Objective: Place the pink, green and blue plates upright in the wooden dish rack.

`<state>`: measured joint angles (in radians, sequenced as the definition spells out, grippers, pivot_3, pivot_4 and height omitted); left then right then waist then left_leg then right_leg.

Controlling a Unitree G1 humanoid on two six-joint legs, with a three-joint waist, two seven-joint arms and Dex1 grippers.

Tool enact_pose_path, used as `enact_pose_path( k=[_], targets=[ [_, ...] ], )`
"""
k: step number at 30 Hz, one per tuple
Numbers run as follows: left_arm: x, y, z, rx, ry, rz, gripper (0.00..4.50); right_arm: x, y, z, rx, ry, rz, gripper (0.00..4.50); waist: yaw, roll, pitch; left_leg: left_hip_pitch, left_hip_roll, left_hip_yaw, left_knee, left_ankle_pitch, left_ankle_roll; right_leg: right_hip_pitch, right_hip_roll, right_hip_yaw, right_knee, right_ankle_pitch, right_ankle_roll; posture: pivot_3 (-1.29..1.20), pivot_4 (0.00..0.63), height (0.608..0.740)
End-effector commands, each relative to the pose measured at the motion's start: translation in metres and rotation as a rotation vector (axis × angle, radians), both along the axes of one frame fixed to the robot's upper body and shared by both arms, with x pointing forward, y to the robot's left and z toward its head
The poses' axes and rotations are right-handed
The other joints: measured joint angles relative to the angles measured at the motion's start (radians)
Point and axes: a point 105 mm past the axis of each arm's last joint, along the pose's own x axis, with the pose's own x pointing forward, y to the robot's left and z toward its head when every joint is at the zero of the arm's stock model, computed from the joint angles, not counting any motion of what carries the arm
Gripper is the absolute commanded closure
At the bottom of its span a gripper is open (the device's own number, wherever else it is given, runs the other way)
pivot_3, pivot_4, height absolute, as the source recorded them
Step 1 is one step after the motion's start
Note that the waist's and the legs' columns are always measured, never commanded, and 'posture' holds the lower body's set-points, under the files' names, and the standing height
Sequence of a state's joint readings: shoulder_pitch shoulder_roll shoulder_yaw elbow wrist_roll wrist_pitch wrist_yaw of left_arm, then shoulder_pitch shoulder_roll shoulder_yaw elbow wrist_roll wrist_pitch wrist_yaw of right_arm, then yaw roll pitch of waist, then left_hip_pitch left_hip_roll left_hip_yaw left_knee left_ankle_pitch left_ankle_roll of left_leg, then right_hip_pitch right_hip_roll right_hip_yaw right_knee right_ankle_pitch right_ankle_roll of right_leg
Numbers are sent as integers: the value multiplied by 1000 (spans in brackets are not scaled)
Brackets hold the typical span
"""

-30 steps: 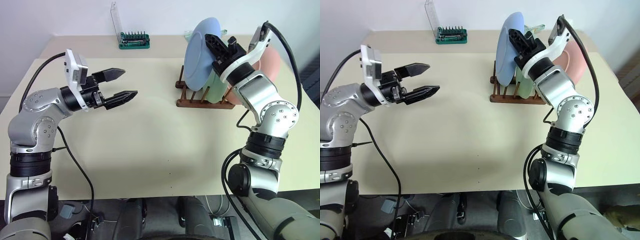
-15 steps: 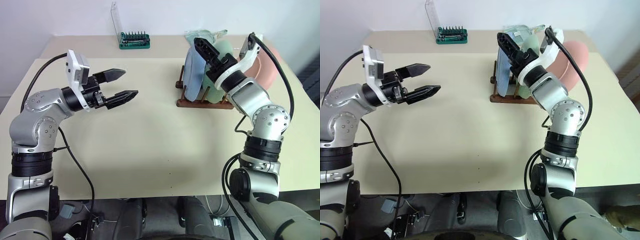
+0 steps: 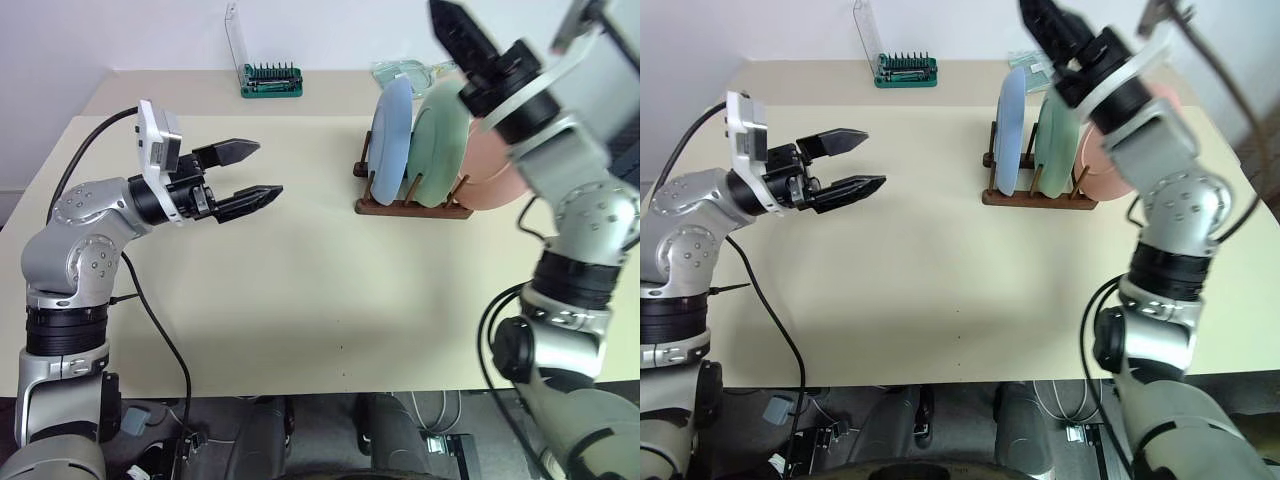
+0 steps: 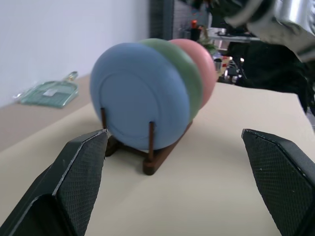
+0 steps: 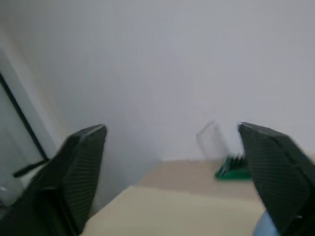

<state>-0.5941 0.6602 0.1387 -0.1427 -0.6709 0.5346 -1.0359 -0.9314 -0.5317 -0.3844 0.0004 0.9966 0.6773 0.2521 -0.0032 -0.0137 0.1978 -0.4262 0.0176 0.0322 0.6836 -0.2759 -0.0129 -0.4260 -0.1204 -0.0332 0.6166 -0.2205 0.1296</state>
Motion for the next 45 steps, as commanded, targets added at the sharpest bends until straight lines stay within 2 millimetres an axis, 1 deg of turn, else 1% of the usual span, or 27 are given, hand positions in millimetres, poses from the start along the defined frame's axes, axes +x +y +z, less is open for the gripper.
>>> enact_pose_path(
  k=[1, 3, 4, 5, 6, 7, 8, 10, 12, 14, 16, 18, 19, 22, 28, 33, 42, 43, 45],
  targets=[
    [-10, -15, 3, 4, -51, -54, 0, -1, -80, 14, -71, -96, -379, 1877, 7, 0, 0, 0, 0, 0, 0, 0, 0, 0, 0, 0, -1, 0, 0, 0, 150, 724],
    [-10, -20, 3, -7, -57, -56, 0, -3, -124, 14, -125, -126, -629, 2938, 8, 0, 0, 0, 0, 0, 0, 0, 0, 0, 0, 0, -1, 0, 0, 0, 150, 724],
    [-8, -21, 3, -12, -57, -55, 0, -5, -143, 11, -166, -122, -743, 3462, 7, 0, 0, 0, 0, 1, 0, 0, 0, 0, 0, 0, -1, 0, 0, 0, 150, 724],
    [-8, -22, 2, -14, -54, -58, 0, -5, -159, 5, -223, -106, -852, 3991, 7, 0, 0, 1, 0, 1, 0, 0, 0, 0, 0, 0, -1, 0, 0, 0, 150, 724],
    [-8, -23, 1, -14, -52, -61, 0, -4, -171, -3, -273, -79, -920, 4478, 5, 0, 0, 1, 0, 1, 0, 0, 0, 0, 0, 0, -1, 0, 0, 0, 150, 724],
    [-8, -24, 0, -13, -49, -68, 0, -3, -184, -13, -313, -33, -987, 4478, 2, 0, 0, 1, 0, 1, 0, 0, 0, 0, 0, 1, -1, 0, 0, 0, 150, 724],
    [-8, -25, -1, -11, -47, -73, 0, -1, -191, -22, -349, -1, -1021, 4478, -4, 0, 0, 1, 0, 1, 0, 0, 0, 0, 0, 1, -1, 0, 0, 0, 150, 724],
    [-9, -26, -1, -13, -47, -78, 0, 7, -198, -48, -416, 92, -1021, 4478, -14, 0, 0, 1, 0, 1, 0, 0, 0, 0, 0, 1, -1, 0, 0, 0, 150, 724],
    [-8, -27, 0, -13, -47, -81, 0, 14, -194, -66, -439, 148, -984, 4478, -20, 0, 0, 2, 0, 2, 0, 0, 0, 0, 0, 2, 0, 0, 0, 0, 150, 724],
    [-8, -27, 0, -11, -49, -81, 0, 19, -189, -80, -457, 186, -947, 4478, -19, 1, 0, 2, 0, 2, 0, 0, 0, 0, 0, 2, 0, 0, 0, 0, 150, 724],
    [-9, -26, 0, -8, -46, -84, 0, 25, -182, -102, -462, 259, -878, 4478, -16, 1, 0, 2, 0, 2, 0, 0, 0, 0, 0, 2, 0, 0, 0, 0, 150, 724],
    [-10, -26, 0, -8, -43, -84, 0, 27, -178, -114, -433, 303, -832, 4478, -11, 1, 0, 2, 0, 2, 0, 0, 0, 0, 0, 2, 0, 0, 0, 0, 150, 724],
    [-10, -26, 0, -5, -43, -83, 0, 28, -175, -116, -437, 310, -812, 4478, -8, 1, 0, 1, 0, 2, 0, 0, 0, 0, 0, 2, 0, 0, 0, 0, 150, 724],
    [-10, -25, 0, -6, -41, -77, 0, 29, -161, -112, -408, 293, -721, 4478, -6, 1, 0, 1, 0, 2, 0, 0, 0, 0, 0, 2, 0, 0, 0, 0, 150, 724],
    [-9, -24, 0, -14, -36, -72, 0, 27, -129, -87, -327, 197, -559, 4478, -9, 1, 0, 1, 0, 2, 0, 0, 0, 0, 0, 2, 0, 0, 0, 0, 150, 724],
    [-8, -25, -1, -11, -33, -70, 0, 23, -110, -80, -329, 159, -465, 4478, -7, 1, 0, 1, 0, 2, 0, 0, 0, 0, 0, 2, 0, 0, 0, 0, 150, 724],
    [-7, -23, 2, -12, -34, -66, 0, 22, -114, -79, -376, 142, -516, 4478, -9, 1, 0, 1, 0, 2, 0, 0, 0, 0, 0, 2, 0, 0, 0, 0, 150, 724],
    [-7, -23, 2, -13, -34, -64, 0, 22, -117, -74, -360, 126, -541, 4478, -9, 1, 0, 1, 0, 2, 0, 0, 0, 0, 0, 2, 0, 0, 0, 0, 150, 724],
    [-6, -23, 2, -12, -37, -60, 0, 18, -126, -57, -287, 70, -578, 4478, -8, 1, 0, 1, 0, 2, 0, 0, 0, 0, 0, 2, 0, 0, 0, 0, 150, 724]
  ],
)
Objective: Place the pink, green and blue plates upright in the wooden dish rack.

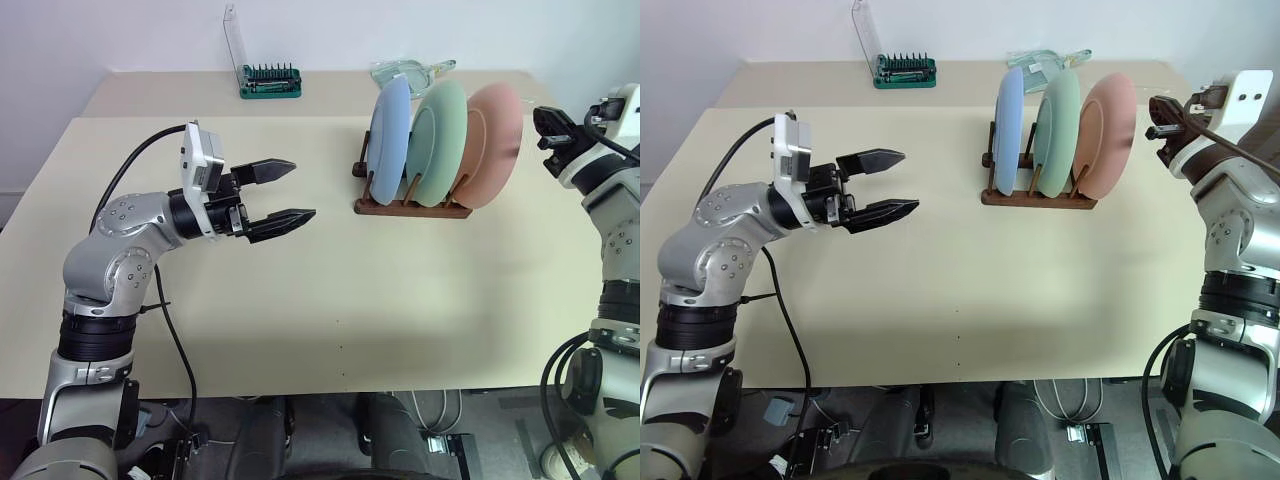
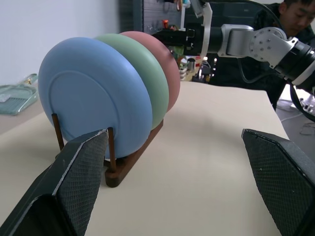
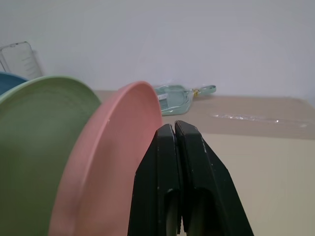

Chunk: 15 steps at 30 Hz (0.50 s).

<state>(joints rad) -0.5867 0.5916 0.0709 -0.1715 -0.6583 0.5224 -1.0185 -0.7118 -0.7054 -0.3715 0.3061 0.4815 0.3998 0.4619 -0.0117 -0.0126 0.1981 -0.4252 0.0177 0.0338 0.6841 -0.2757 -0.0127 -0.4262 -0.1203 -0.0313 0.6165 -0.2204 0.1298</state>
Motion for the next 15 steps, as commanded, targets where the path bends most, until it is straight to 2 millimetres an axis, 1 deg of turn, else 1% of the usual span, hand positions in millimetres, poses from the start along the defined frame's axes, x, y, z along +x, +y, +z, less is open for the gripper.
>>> enact_pose_path(
  k=[1, 2, 4, 6, 7, 8, 9, 11, 13, 14, 15],
  targets=[
    [-2, 3, 14, -3, -54, 12, 0, -17, -14, 56, 96, -237, -31, 4478, 0, 0, 0, 0, 0, 0, 0, 0, 0, 0, 0, 0, 0, 0, 0, 0, 150, 724],
    [-1, 4, 13, -1, -57, 19, 0, -23, -11, 68, 149, -295, 20, 4478, 0, 0, 0, 0, 0, 0, 0, 0, 0, 0, 0, 0, 0, 0, 0, 0, 150, 724],
    [1, 7, 13, 10, -65, 34, 0, -41, 10, 92, 203, -410, 208, 4478, 0, 0, 0, 0, 0, 0, 0, 0, 0, 0, 0, 0, 0, 0, 0, 0, 150, 724],
    [4, 10, 15, 6, -68, 47, 0, -66, 40, 109, 232, -498, 455, 3956, 0, 0, 0, 0, 0, 0, -1, 0, 0, 0, 0, 0, 0, 0, 0, 0, 150, 724],
    [6, 13, 18, 1, -73, 56, 0, -83, 60, 114, 228, -529, 596, 3653, 0, 0, 0, 0, 0, -1, -1, 0, 0, 0, 0, -1, 0, 0, 0, 0, 150, 724],
    [7, 16, 19, -3, -79, 64, 0, -96, 78, 113, 191, -524, 710, 3216, 0, 0, 0, 0, 0, -1, -1, 0, 0, 0, 0, -1, 0, 0, 0, 0, 150, 724],
    [9, 19, 20, -2, -83, 73, 0, -107, 97, 104, 128, -480, 814, 2703, 0, 0, 0, 0, 0, -1, -1, 0, 0, 0, 0, -1, 0, 0, 0, 0, 150, 724],
    [9, 25, 19, 11, -91, 86, 0, -118, 126, 81, 41, -364, 950, 1687, 1, -1, 0, 0, 0, -2, -1, 0, 0, 0, 0, -1, 0, 0, 0, 0, 150, 724],
    [8, 30, 17, 26, -91, 96, 0, -122, 141, 57, -31, -252, 1028, 622, 2, -1, 0, 0, 0, -2, 0, 0, 0, 1, 0, -1, 0, 0, 0, 0, 150, 724],
    [7, 33, 15, 33, -89, 99, 0, -122, 144, 48, -56, -213, 1047, 119, 2, -1, 0, 0, 0, -1, 1, 0, 0, 1, 0, -1, 0, 0, 0, 0, 150, 724],
    [6, 33, 13, 42, -92, 102, 0, -121, 142, 37, -88, -173, 1057, 50, 4, -1, 0, 0, 0, -2, 1, 0, 0, 1, 0, -1, 0, 0, 0, 0, 150, 724]
  ],
)
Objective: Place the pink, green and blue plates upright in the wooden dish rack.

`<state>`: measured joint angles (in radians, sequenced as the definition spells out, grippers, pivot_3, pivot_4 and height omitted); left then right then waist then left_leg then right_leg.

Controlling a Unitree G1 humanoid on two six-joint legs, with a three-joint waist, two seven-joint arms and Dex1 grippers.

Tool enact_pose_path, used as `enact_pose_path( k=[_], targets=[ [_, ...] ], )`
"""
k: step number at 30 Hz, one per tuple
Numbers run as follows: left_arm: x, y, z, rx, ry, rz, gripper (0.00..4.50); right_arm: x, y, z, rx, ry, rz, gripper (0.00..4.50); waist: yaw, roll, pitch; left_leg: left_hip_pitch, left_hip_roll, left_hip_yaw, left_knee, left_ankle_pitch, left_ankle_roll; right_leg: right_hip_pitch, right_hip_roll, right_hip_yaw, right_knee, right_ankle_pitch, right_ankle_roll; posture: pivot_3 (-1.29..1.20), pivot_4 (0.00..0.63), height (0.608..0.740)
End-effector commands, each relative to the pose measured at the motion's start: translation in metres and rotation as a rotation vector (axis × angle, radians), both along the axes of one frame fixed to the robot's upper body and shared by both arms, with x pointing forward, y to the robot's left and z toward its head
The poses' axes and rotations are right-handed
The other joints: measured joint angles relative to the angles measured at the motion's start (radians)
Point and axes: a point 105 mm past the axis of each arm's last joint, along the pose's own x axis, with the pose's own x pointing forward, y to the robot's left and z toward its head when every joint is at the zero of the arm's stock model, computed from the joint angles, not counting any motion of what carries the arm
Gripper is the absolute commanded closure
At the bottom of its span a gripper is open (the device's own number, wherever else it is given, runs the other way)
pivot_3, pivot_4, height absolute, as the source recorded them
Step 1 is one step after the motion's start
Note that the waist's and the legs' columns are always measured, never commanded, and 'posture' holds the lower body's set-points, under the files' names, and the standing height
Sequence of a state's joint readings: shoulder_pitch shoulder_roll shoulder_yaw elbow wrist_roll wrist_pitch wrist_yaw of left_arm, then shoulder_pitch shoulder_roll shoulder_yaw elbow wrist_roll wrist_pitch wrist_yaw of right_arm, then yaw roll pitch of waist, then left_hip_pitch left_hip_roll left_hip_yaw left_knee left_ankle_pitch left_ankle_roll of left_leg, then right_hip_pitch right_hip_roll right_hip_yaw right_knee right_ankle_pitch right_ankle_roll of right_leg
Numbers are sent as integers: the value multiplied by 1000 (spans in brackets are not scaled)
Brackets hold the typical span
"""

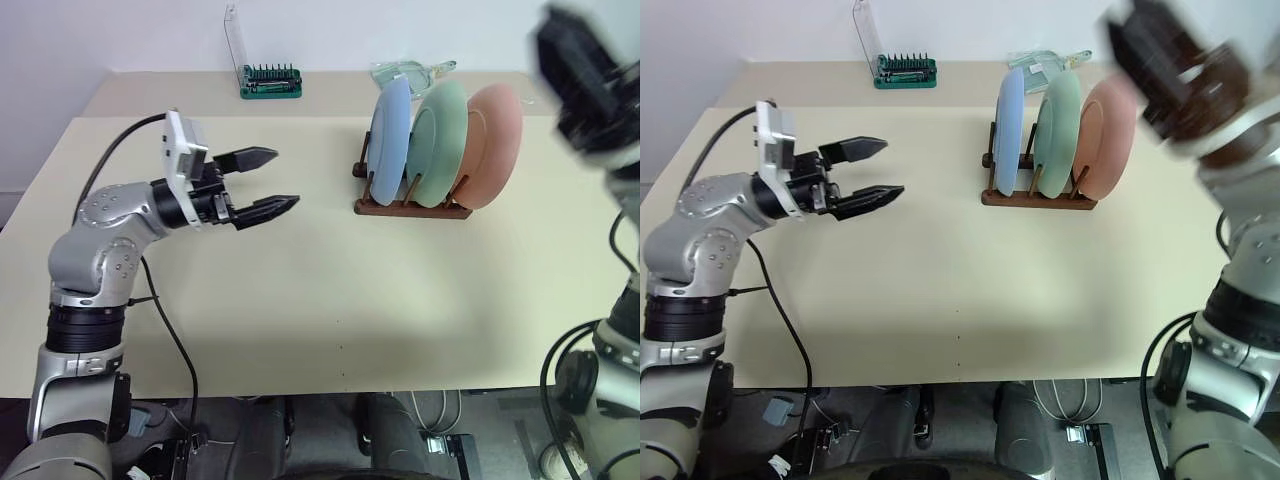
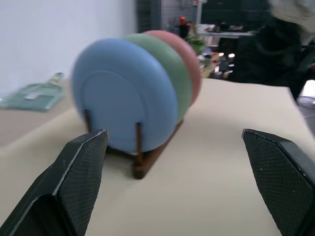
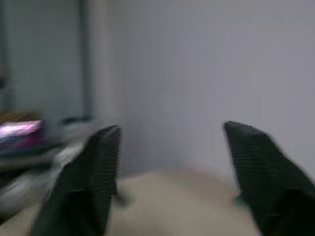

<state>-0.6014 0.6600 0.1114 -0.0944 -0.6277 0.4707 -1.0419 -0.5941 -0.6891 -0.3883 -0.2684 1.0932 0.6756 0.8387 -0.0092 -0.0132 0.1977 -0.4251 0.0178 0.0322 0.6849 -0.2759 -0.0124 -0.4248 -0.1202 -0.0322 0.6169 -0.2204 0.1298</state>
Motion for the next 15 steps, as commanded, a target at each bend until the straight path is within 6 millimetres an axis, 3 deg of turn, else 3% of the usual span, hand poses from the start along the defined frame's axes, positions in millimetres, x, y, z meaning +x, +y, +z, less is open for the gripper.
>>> enact_pose_path(
  k=[1, 6, 15],
  targets=[
    [-6, 6, 5, 20, -55, 13, 0, -8, 1, -22, -153, 10, 51, 50, 5, 0, 0, 0, 0, 0, 0, 0, 0, 0, 0, 0, 0, 0, 0, 0, 150, 724],
    [-13, 9, -5, 39, -37, 17, 0, -2, 2, -42, -306, -85, -11, 50, 2, 0, 0, 0, 0, 0, 0, 0, 0, 0, 0, 0, 0, 0, 0, 0, 150, 724],
    [-20, -7, -20, 35, -8, -19, 0, 8, -2, -42, -313, -105, -90, 50, 3, 0, 0, 0, 0, 0, 0, 0, 0, 0, 0, 0, 0, 0, 0, 0, 150, 724]
  ],
)
